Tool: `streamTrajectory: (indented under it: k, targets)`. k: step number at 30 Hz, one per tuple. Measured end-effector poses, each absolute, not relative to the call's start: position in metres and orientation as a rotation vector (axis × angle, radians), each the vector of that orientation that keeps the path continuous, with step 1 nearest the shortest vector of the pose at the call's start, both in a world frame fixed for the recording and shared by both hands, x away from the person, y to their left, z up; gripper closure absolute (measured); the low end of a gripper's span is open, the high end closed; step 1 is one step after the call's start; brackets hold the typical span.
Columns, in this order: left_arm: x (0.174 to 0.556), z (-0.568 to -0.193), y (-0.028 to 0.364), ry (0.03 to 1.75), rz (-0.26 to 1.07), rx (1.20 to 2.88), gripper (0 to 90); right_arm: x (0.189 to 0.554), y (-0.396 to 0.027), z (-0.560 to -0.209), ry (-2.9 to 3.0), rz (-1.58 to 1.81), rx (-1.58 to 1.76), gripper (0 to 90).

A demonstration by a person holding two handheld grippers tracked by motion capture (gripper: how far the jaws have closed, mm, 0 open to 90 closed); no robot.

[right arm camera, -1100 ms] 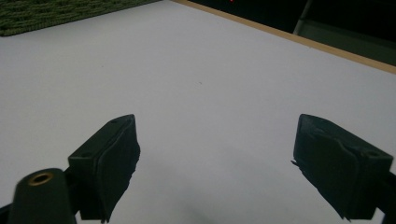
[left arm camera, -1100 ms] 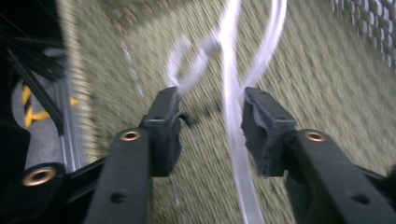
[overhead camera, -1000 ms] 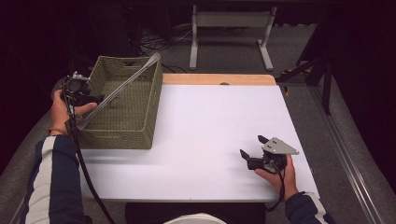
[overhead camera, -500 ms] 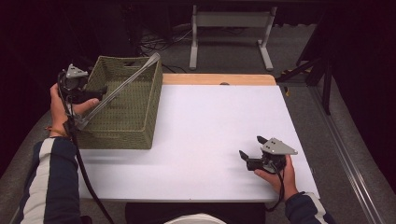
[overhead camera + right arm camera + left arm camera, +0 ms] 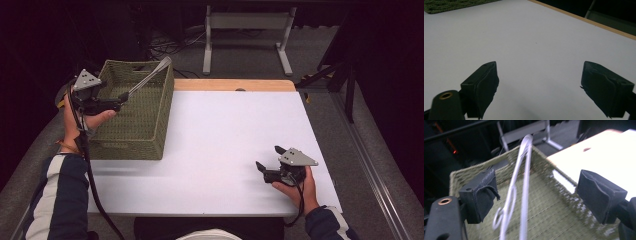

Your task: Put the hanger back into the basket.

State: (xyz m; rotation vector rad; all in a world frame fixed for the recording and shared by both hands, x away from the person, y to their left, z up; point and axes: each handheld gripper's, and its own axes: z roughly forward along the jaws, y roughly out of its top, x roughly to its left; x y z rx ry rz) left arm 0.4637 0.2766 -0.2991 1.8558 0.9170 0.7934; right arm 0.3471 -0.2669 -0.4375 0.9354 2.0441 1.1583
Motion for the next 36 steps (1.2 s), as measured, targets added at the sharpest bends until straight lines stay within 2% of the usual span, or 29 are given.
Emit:
streamTrajectory:
  k: [22,36]
  targets:
    - [0.427,-0.321,0.206,0.67,0.688,1.833,14.5,0.346,-0.267,-0.437,2.039,1.15,0.923,15.1]
    - [0.396,-0.339,0.184,0.52,0.711,1.81,12.0,0.339,-0.256,-0.433,2.038,1.122,0.858,14.8]
